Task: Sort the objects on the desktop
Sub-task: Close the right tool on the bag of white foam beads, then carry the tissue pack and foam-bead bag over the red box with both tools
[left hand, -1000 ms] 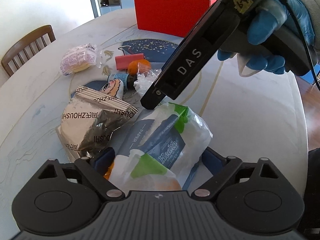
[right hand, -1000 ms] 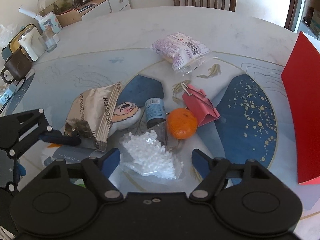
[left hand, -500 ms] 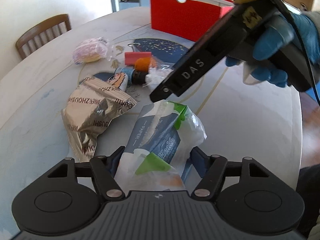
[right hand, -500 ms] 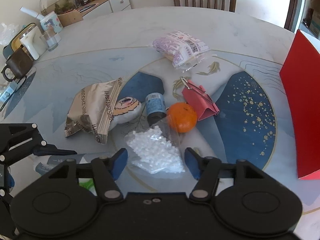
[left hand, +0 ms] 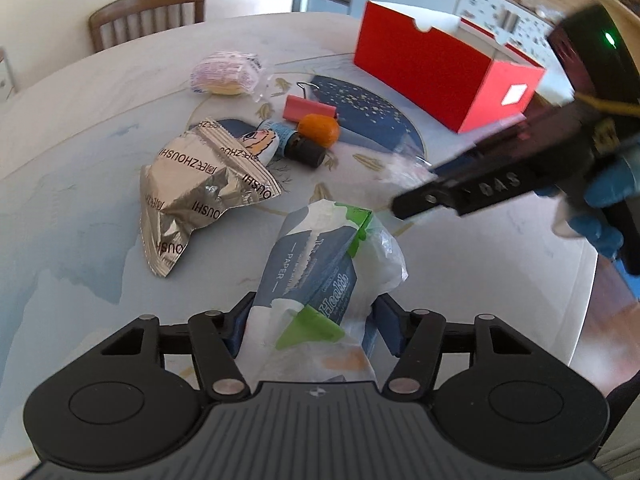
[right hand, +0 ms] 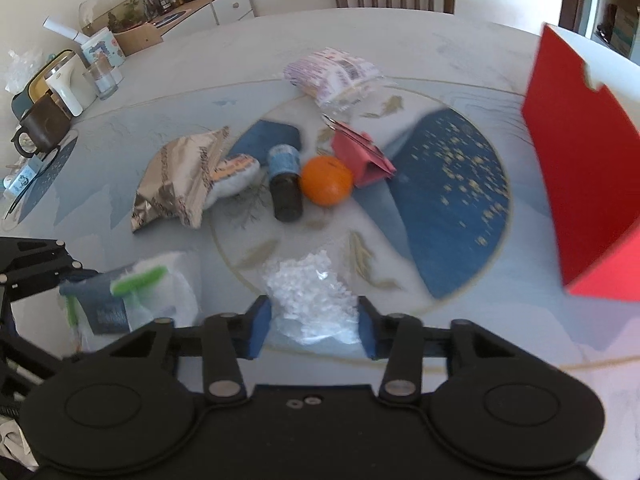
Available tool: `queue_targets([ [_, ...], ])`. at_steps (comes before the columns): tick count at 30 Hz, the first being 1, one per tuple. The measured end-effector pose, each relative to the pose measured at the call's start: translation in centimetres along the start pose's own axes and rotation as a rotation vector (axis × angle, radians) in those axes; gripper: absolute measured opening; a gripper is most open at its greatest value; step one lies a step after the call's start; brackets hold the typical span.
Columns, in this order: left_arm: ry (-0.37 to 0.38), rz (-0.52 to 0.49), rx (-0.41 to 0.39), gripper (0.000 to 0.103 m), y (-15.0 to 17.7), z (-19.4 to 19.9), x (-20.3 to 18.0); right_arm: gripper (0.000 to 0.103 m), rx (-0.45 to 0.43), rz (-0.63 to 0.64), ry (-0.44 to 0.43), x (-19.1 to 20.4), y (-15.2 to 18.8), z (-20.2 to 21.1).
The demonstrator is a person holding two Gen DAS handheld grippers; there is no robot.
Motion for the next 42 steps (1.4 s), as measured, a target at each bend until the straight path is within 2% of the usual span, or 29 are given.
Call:
queue_targets([
  [9, -0.048, 0.123, -0.016, 0.061, -0.9, 1.2, -0.3, 0.034, 0.010, -0.020, -0.018, -2.9, 2.0, 2.5],
  [17, -0.088, 0.153, -0.063, 0.061, -3.8, 2.2, -2.0, 0.033, -0.018, -0.039, -0.046, -5.2, 1.6, 5.4],
  [22, -0.090, 0.153, -0.105, 0.061, -6.7, 2.6, -3.6, 0.032, -0.062, -0.054, -0.095, -6.6, 0.0, 8.4],
  [31, -0.082, 0.146, -0.180, 0.061, -12.4, 2.9, -6.3, 0.032, -0.160, -0.069, -0.128, -10.2, -4.0, 13.3],
  [42, -0.088, 0.103, -0.205, 0.061, -19.3, 1.0, -9.5, 0.032, -0.225, -0.088, -0.086, -16.3, -7.9, 15.7],
])
Point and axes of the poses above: each gripper's, at about its wrist camera, not at the fingertips, and z roughly against the way its jaws point, x to its left, y to its underside, the point moved 5 cm from there along -z, roughly the way its jaws point, and after that the axes turned 9 degrees about -z, right-handed, at the moved point
